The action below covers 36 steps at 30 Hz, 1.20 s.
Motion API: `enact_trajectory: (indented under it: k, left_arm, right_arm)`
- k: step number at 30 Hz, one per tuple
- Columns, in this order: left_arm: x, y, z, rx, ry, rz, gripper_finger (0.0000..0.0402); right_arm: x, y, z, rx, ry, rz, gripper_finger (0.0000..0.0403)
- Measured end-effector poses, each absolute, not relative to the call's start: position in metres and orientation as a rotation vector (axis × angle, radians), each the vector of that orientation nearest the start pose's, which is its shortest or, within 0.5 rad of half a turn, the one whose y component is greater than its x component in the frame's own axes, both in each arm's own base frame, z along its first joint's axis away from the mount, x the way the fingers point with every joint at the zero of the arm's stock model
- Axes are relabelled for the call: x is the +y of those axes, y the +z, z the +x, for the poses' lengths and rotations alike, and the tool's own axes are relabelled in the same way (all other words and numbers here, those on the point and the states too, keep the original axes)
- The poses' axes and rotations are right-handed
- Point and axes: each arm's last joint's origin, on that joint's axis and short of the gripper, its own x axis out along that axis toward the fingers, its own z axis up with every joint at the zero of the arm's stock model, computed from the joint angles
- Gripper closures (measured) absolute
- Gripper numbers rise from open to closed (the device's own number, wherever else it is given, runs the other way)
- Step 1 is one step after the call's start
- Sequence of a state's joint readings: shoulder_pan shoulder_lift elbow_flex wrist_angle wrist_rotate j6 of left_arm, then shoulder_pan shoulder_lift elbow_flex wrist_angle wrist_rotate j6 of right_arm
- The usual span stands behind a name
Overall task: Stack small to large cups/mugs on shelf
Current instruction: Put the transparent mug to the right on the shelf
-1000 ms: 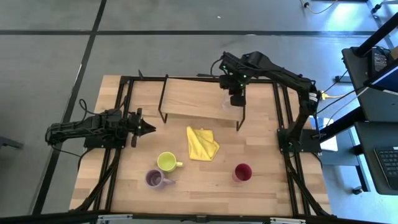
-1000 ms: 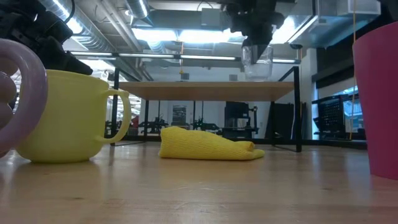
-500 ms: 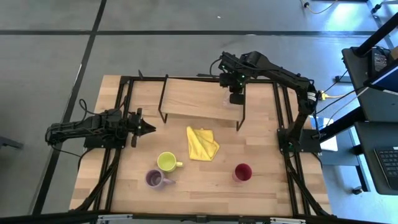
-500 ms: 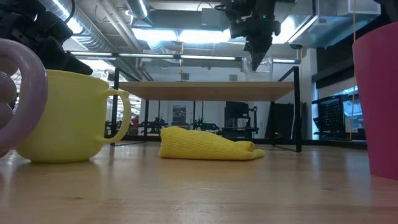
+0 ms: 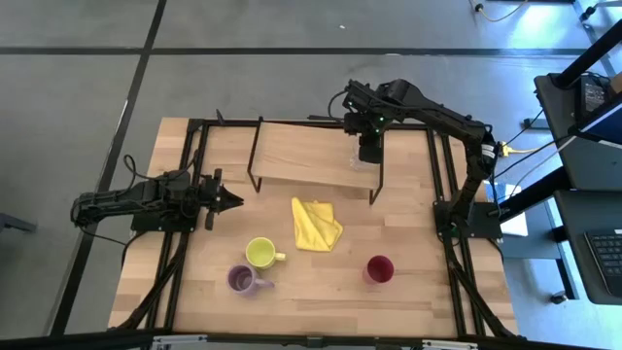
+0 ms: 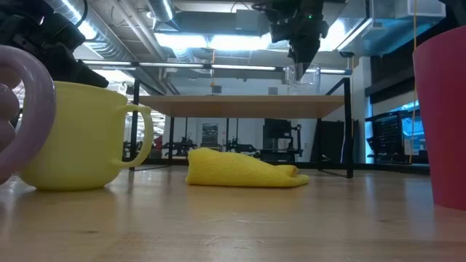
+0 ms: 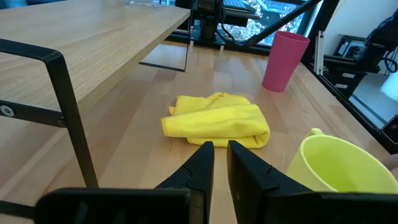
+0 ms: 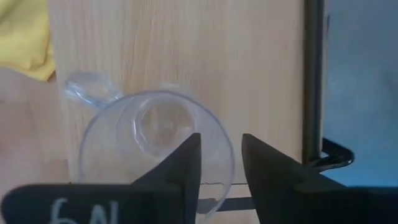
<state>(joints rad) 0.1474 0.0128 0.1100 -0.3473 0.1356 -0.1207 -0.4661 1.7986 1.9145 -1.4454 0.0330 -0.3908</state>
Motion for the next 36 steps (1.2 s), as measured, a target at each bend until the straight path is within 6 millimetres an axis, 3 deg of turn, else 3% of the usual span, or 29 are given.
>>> enact_trajectory:
  k: [8,14,18,23,27,36]
  left_arm:
    - [0.009,0.166,0.087,0.247,0.026,-0.155,0.0363]
    - [0.009,0.166,0.087,0.247,0.027,-0.155,0.0363]
    - [0.009,0.166,0.087,0.247,0.027,-0.155,0.0363]
    - [0.009,0.166,0.087,0.247,0.027,-0.155,0.0363]
    - [0.009,0.167,0.087,0.247,0.024,-0.156,0.0363]
    - [0.009,0.166,0.087,0.247,0.024,-0.156,0.0363]
  right_arm:
    - [-0.140,0.392,0.306,1.223,-0.215,-0.039,0.0285]
    - [-0.113,0.397,0.323,1.126,-0.251,0.039,0.0298]
    - [-0.098,0.387,0.338,1.149,-0.347,0.098,0.0336]
    - [-0.094,0.366,0.352,1.206,-0.533,0.197,0.0395]
    - [-0.092,0.353,0.365,1.192,-0.604,0.215,0.0392]
    - [-0.085,0.334,0.370,1.300,-0.677,0.257,0.0399]
